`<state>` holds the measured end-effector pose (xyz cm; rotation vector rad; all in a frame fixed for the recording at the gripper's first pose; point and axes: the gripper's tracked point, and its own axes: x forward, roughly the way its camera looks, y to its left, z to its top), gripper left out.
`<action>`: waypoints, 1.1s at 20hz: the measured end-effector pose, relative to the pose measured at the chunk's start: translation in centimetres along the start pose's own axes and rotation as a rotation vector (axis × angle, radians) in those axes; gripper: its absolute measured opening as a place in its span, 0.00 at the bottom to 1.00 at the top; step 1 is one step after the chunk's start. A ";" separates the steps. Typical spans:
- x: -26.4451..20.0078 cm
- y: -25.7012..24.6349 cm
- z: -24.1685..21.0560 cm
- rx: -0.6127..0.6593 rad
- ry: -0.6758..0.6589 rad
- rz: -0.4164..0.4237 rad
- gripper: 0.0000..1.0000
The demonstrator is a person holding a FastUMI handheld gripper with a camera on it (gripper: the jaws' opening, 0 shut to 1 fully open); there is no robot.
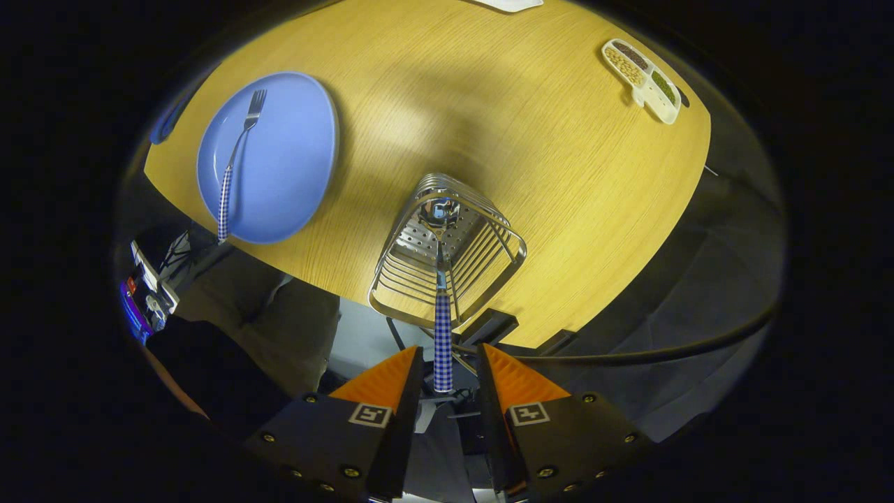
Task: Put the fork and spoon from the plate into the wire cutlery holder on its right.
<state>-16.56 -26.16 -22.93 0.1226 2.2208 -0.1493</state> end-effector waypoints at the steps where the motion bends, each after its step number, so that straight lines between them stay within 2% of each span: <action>1: -0.2 0.1 -0.3 0.006 -0.002 0.003 0.63; 3: -0.7 0.2 -1.0 0.023 -0.016 0.010 0.96; 6: -1.8 1.2 -2.8 0.078 -0.082 0.032 0.98; 10: -2.4 1.6 -5.5 0.064 -0.236 -0.068 0.97; 12: -2.2 3.7 -7.8 0.125 -0.276 -0.032 0.97; 13: -1.8 4.2 -9.1 0.138 -0.276 -0.040 0.97; 16: -0.9 7.2 -10.9 0.244 -0.348 0.000 0.98; 18: -1.3 9.5 -10.4 0.344 -0.445 0.045 0.98; 22: -2.6 13.9 -5.7 0.520 -0.749 0.120 0.97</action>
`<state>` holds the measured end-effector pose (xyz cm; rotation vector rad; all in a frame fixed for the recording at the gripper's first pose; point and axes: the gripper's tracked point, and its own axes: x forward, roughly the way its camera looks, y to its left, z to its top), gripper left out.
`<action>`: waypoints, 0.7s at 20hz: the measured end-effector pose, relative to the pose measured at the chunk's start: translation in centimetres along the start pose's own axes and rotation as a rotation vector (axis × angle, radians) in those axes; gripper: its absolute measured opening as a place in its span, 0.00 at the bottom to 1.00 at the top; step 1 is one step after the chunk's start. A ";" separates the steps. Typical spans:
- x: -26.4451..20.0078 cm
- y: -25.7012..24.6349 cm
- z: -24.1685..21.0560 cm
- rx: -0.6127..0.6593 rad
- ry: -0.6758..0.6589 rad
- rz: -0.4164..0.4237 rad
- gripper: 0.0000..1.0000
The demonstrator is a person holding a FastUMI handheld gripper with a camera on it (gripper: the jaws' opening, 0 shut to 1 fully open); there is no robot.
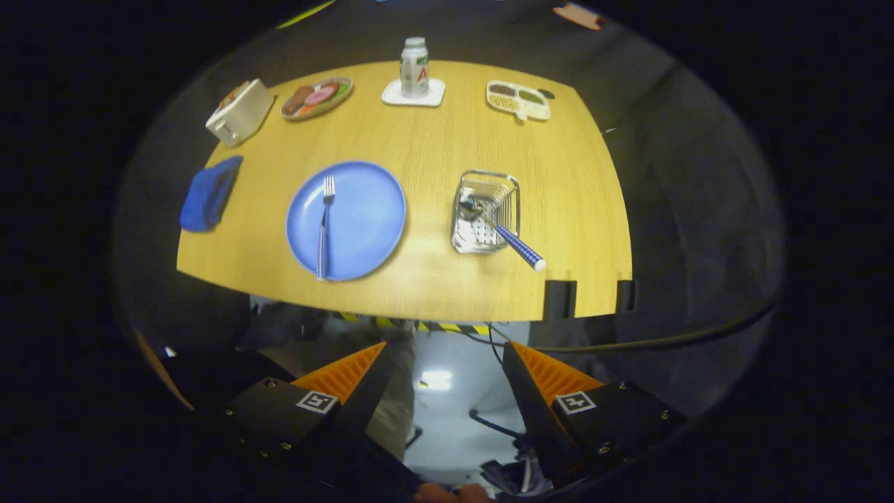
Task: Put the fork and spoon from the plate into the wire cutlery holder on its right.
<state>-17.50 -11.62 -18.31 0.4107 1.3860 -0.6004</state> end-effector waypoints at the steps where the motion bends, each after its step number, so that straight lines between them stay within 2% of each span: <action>1: 0.3 1.3 -0.5 0.010 -0.008 0.019 0.98; 7: 0.8 6.3 -0.3 -0.062 -0.043 0.050 0.98; 14: 3.3 11.5 3.2 -0.165 -0.111 0.068 0.98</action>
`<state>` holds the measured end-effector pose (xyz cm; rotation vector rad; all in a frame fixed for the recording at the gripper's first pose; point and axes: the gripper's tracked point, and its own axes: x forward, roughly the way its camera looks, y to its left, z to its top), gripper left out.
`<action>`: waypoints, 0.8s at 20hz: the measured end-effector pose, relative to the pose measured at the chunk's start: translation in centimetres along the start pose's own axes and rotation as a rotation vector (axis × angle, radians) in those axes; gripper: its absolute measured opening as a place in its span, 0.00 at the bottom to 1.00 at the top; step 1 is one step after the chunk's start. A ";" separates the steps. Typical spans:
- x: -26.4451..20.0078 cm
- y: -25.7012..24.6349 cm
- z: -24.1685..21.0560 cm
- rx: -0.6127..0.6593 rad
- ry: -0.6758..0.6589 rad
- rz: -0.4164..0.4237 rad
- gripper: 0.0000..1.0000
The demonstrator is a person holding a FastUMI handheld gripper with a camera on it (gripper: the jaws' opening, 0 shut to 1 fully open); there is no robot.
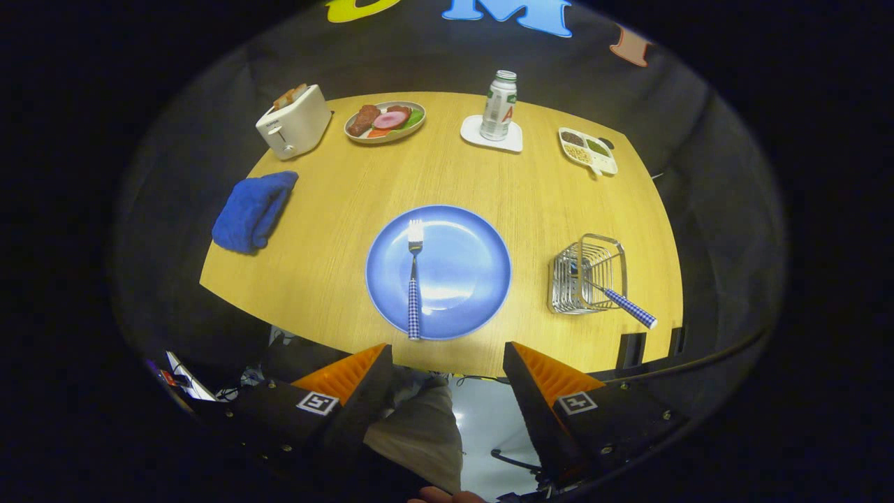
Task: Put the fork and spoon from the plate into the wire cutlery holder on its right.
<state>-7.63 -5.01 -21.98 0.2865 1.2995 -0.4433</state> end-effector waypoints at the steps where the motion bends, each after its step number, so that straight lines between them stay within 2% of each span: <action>1: 0.7 0.4 0.4 -0.010 0.000 -0.007 0.98; 10: 5.5 2.0 1.0 -0.068 0.043 -0.030 0.98; 16: 8.3 2.5 1.0 -0.035 0.065 -0.022 0.98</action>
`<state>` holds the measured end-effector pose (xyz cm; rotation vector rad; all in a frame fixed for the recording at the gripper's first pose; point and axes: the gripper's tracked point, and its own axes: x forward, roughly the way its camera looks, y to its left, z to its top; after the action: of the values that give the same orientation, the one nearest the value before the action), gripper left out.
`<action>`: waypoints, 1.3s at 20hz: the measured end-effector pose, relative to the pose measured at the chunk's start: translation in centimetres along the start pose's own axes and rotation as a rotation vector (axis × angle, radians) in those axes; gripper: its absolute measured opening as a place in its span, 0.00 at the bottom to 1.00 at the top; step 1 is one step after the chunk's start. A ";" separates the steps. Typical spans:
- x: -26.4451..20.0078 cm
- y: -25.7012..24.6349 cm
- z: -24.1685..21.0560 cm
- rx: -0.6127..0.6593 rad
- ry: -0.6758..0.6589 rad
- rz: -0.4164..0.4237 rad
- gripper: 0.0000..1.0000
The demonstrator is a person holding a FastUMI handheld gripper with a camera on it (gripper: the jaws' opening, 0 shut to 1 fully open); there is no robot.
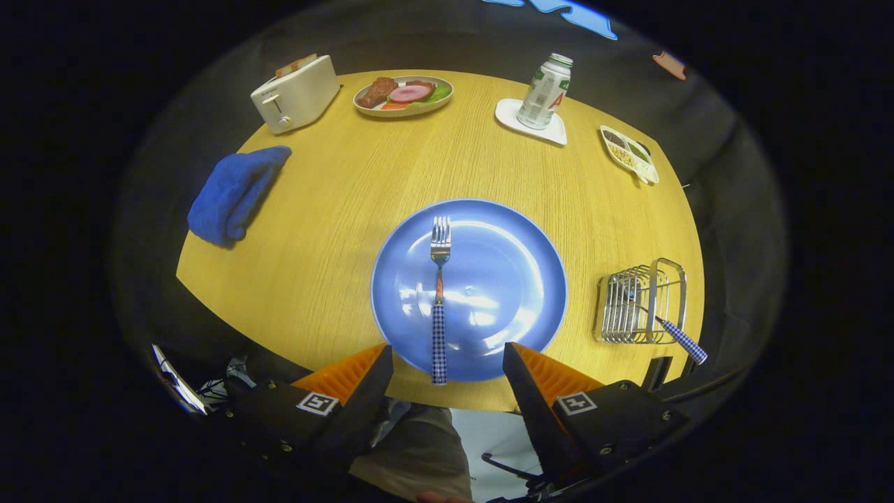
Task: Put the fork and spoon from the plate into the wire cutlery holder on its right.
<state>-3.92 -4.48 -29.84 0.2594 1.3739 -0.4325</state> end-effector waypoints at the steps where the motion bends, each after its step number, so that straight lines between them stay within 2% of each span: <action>1: 0.5 0.1 0.0 0.015 0.003 0.003 0.98; 6: 2.9 0.6 -0.5 0.073 0.033 0.010 0.96; 8: 3.4 0.7 -0.7 0.084 0.056 0.015 0.89; 9: 4.0 0.7 -0.9 0.086 0.070 0.018 0.76; 10: 4.3 0.6 -1.1 0.087 0.085 0.015 0.70; 14: 5.6 0.7 -1.3 0.085 0.105 0.013 0.69; 16: 5.3 1.0 -1.1 0.086 0.121 0.017 0.20; 21: 6.8 0.8 -1.1 0.069 0.139 0.028 0.22; 22: 5.5 1.0 -1.0 0.056 0.159 0.032 0.05; 26: 5.5 0.9 -1.1 0.028 0.169 0.041 0.05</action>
<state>-3.72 -4.00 -35.53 0.3531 1.5254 -0.4032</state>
